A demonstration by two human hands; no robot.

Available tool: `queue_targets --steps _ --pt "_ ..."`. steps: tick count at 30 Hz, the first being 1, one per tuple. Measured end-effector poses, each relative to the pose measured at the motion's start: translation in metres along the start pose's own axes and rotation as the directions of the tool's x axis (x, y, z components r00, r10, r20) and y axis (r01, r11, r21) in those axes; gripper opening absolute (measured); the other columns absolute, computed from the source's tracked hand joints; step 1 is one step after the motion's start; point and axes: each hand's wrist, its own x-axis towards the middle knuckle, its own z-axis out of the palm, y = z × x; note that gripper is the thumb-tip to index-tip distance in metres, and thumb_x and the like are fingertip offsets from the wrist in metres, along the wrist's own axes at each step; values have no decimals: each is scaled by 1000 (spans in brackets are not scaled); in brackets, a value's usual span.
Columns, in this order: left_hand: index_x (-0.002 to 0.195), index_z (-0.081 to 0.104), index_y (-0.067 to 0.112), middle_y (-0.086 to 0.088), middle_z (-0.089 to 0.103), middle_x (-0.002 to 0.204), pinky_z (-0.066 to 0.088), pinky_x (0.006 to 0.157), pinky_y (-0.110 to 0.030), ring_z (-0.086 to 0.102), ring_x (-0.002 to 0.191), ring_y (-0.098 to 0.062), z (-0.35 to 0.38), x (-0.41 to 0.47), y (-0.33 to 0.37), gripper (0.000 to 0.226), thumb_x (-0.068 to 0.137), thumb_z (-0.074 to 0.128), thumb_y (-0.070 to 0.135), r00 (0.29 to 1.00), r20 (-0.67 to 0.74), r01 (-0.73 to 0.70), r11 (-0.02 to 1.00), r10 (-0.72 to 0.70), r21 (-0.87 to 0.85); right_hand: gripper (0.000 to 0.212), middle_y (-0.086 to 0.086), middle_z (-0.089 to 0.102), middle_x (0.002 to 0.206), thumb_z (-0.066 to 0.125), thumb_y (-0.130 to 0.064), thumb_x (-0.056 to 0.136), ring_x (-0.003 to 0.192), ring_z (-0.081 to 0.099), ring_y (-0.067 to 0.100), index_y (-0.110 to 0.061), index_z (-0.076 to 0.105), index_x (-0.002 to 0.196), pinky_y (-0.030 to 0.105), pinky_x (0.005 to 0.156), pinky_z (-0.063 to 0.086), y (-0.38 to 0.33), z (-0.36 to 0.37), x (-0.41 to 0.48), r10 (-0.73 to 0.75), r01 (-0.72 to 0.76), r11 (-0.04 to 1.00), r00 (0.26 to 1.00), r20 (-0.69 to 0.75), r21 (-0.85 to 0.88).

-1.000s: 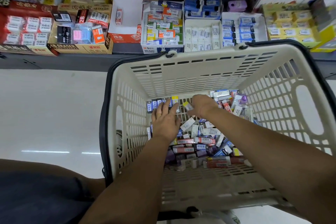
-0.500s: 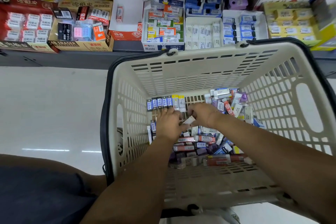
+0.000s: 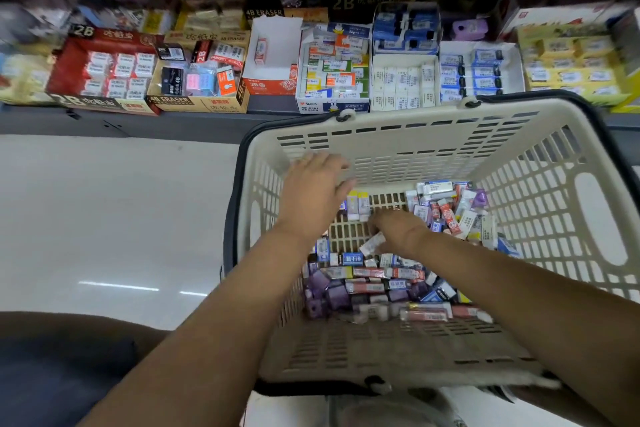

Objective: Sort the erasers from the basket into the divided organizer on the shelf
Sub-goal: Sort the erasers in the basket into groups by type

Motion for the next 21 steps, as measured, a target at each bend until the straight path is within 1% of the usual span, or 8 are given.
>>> queue_targets --steps 3,5,8,10,12,15,17,21 --pt "114 62 14 -7 59 112 34 85 -38 51 105 -29 -55 3 -14 32 87 64 31 964 -258 -15 987 57 160 35 4 49 128 69 -28 84 110 55 23 -16 54 115 34 89 49 -5 2 0 -42 40 996 999 -27 -80" --pt "124 57 15 -9 54 123 32 89 -40 46 113 -31 -76 -4 -32 44 86 64 35 954 -299 111 964 -35 241 37 6 50 126 68 -24 85 107 57 24 -14 52 116 34 88 50 -7 3 0 -53 50 996 998 -31 -80" --pt "144 37 17 -15 47 135 34 98 -47 43 122 -36 -82 -22 -53 61 92 56 43 942 -135 326 929 -306 173 37 5 58 121 67 -26 87 105 58 23 -16 53 119 30 86 49 -6 -1 0 -33 33 996 999 -3 -85" --pt "150 24 23 -14 50 137 38 98 -41 48 123 -34 -75 -32 -57 61 97 45 43 905 38 426 902 -425 -65 29 4 60 116 62 -32 90 103 59 23 -15 60 113 32 85 51 -9 -5 -1 -22 33 985 998 64 -169" --pt "152 19 28 -11 60 127 40 88 -32 56 115 -30 -68 -37 -57 56 101 37 42 880 85 473 848 -467 -238 26 3 62 111 59 -34 92 99 61 22 -15 63 109 33 81 53 -17 -10 0 5 1 985 999 36 -174" --pt "150 25 31 -8 66 115 40 84 -29 60 107 -26 -62 -36 -57 50 102 34 40 872 15 467 823 -489 -323 21 0 64 100 55 -37 93 91 62 20 -19 60 103 30 75 51 -38 -14 6 39 -21 985 994 -106 169" --pt "149 29 30 -5 67 110 40 82 -26 60 103 -23 -61 -36 -57 48 102 35 39 867 -4 463 809 -498 -361 18 2 64 105 58 -30 92 90 61 21 -18 59 105 33 78 53 -59 -9 15 33 20 878 994 -101 479" --pt "148 31 30 -1 67 104 39 78 -23 60 97 -17 -59 -37 -59 47 102 36 37 861 -32 462 806 -508 -369 11 5 63 109 60 -22 92 85 58 20 -15 57 100 29 73 49 -86 10 37 6 55 759 996 -92 649"
